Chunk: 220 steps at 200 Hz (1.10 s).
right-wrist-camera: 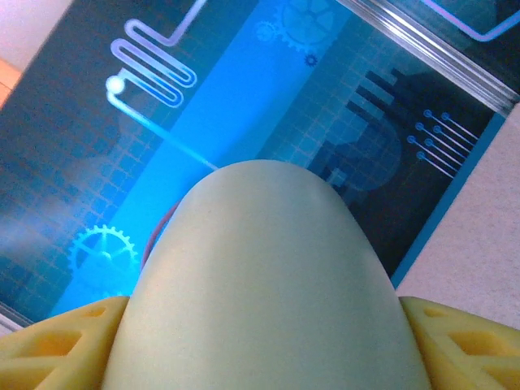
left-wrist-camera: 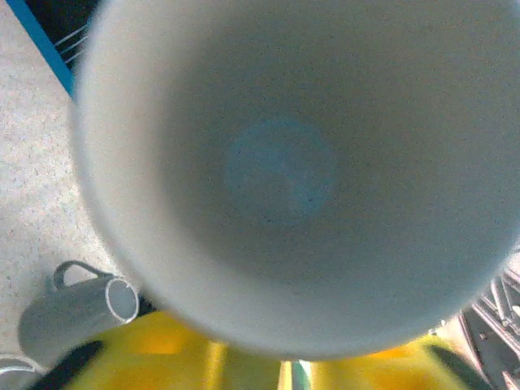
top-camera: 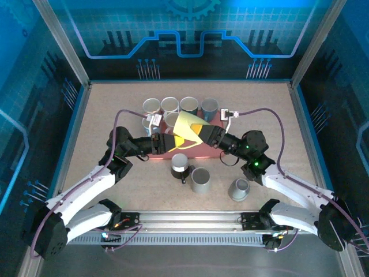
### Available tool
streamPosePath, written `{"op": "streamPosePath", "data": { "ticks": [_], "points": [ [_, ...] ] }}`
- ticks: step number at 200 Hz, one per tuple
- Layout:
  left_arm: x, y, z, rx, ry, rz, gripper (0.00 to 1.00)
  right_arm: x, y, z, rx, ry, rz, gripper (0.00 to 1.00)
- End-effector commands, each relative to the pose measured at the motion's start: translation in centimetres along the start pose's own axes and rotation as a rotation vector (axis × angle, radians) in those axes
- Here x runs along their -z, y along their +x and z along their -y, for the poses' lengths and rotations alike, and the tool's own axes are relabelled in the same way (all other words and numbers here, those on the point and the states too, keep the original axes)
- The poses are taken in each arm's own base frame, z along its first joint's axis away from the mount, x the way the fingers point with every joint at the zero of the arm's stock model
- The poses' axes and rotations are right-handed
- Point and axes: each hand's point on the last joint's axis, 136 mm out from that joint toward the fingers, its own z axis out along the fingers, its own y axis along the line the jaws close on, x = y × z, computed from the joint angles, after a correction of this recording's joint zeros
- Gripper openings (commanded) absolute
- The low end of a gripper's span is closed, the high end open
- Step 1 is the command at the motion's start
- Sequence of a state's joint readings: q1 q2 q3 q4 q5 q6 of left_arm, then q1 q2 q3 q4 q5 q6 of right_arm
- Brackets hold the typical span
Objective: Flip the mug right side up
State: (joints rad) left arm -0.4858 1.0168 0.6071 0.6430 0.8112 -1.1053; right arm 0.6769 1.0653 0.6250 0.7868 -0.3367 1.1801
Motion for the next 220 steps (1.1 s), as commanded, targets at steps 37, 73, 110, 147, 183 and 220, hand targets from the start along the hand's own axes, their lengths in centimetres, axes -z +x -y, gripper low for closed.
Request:
{"op": "streamPosePath", "data": {
  "ticks": [37, 73, 110, 147, 183, 220],
  "points": [
    [0.3, -0.1, 1.9, -0.064, 0.048, -0.001, 0.00, -0.5, 0.4, -3.3, 0.098, -0.117, -0.003, 0.44],
    [0.6, 0.0, 2.0, -0.101, 0.017, 0.011, 0.00, -0.1, 0.8, -3.2, 0.147, -0.127, -0.005, 0.90],
    [0.8, 0.0, 1.9, -0.118, -0.005, 0.015, 0.00, 0.4, 1.0, -1.9, 0.164, -0.080, -0.001, 1.00],
    [1.0, -0.2, 1.8, -0.151, -0.049, 0.021, 0.00, 2.8, 0.3, 1.1, 0.249, 0.123, 0.050, 1.00],
    [1.2, -1.6, 0.4, -0.189, -0.200, 0.065, 0.00, 7.4, -1.9, 4.9, 0.255, 0.414, 0.110, 1.00],
    [-0.1, -3.3, -3.5, -0.417, -0.626, 0.003, 0.00, 12.6, -3.9, 6.7, 0.367, 0.742, 0.089, 1.00]
  ]
}}
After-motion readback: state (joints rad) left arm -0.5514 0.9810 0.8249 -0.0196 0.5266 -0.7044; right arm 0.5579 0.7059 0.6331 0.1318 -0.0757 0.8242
